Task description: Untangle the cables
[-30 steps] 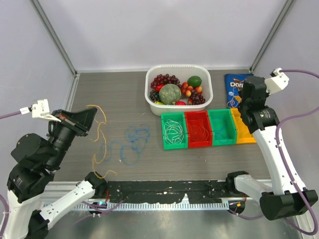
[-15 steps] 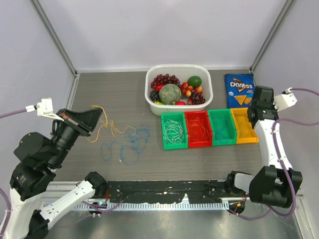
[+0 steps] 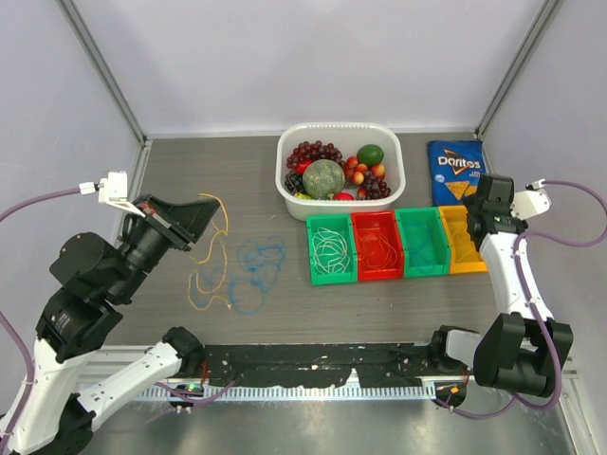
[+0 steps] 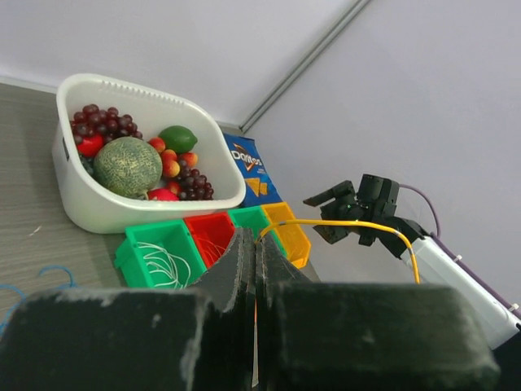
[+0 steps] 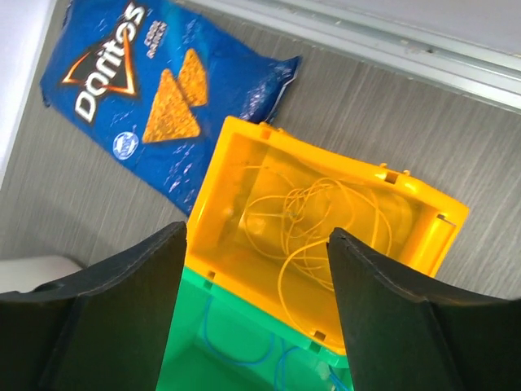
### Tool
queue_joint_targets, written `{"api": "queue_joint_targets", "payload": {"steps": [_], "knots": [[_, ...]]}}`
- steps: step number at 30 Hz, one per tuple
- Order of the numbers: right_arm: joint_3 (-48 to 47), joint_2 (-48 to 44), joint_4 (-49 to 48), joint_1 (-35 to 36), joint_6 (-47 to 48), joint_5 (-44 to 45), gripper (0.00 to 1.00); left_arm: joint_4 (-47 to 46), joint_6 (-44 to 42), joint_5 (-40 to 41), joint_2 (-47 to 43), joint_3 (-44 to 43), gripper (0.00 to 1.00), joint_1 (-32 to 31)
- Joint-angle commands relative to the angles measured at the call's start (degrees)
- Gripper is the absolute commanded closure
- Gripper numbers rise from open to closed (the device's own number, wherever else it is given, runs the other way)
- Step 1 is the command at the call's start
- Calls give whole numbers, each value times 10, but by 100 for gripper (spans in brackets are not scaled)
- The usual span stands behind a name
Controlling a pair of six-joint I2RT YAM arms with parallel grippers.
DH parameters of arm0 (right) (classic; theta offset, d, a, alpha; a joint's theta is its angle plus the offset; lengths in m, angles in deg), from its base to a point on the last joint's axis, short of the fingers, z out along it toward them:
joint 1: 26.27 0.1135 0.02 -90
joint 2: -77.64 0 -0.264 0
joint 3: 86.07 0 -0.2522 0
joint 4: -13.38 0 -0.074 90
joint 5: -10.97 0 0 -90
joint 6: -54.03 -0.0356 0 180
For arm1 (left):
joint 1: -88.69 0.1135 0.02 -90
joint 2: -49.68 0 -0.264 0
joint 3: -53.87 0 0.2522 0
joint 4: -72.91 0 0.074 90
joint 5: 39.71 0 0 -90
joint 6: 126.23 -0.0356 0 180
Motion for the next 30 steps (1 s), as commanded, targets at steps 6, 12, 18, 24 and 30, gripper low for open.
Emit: {"api": "queue_joint_targets", "payload": {"steps": [6,12,18,24,30], "knots": [[-49,-48,-13,46,-4,-105,21,-61,16,-33,8,19,100,-1],[-81,-22,-177,289,127,-280,21,-72,32,-48,14,27,100,-1],[-108,60,-311,552,285,-485,27,-73,51,-39,5,42,100,-1],[-73,86,-422,655,311,-563,27,-66,74,-33,-9,52,100,-1],[-40,85,-533,681,267,-601,30,-72,102,-16,-24,79,100,-1]]}}
